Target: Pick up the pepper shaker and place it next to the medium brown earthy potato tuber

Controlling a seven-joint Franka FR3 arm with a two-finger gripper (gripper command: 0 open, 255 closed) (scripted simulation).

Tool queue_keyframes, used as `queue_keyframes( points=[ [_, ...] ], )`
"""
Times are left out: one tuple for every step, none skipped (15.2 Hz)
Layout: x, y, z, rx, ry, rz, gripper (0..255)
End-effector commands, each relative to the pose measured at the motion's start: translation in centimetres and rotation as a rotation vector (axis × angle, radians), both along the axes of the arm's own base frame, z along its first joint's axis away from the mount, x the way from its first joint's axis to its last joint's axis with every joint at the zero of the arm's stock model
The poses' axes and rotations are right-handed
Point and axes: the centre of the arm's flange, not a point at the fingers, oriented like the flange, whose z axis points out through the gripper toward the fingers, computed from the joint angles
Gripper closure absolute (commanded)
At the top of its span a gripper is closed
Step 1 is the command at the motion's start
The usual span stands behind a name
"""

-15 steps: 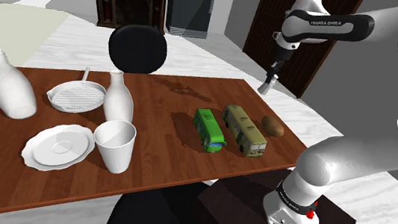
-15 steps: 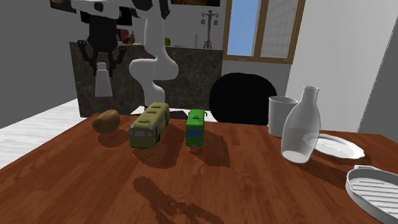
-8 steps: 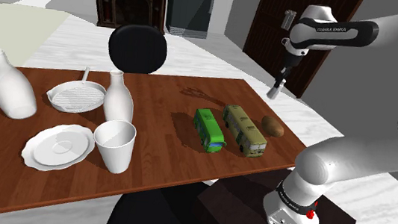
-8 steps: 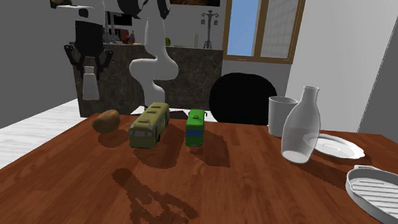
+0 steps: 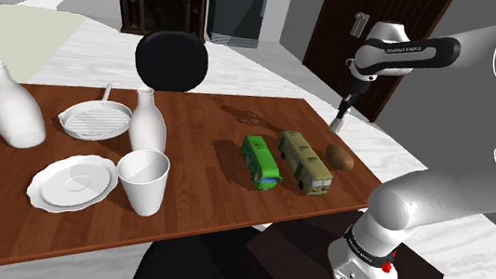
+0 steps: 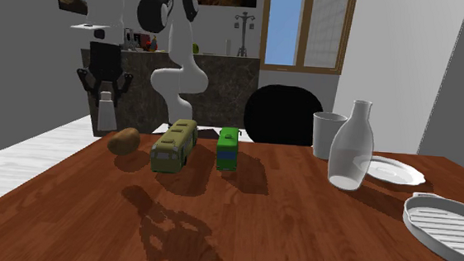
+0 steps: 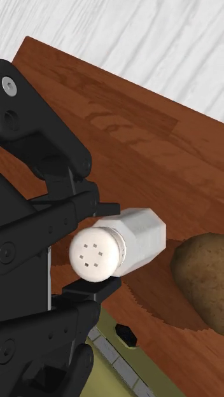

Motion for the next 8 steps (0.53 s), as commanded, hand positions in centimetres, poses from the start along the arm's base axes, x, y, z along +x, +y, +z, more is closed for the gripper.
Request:
queue_keyframes(
  points=[
    [0.1, 0.0, -1.1, 0.0, -0.001, 0.0, 255],
    [0.1, 0.0, -1.6, 0.0, -0.001, 0.0, 255],
    [0.1, 0.0, -2.1, 0.0, -0.001, 0.0, 255],
    [0.1, 0.0, -2.6, 0.0, -0.001, 0.0, 255],
    [0.1, 0.0, -3.2, 0.0, -0.001, 0.0, 255],
    [0.1, 0.0, -3.7, 0.0, -0.001, 0.0, 255],
    [0.1, 0.0, -4.2, 0.0, -0.001, 0.0, 255],
    [0.1, 0.0, -4.8, 0.0, -0.001, 0.0, 255]
  ],
)
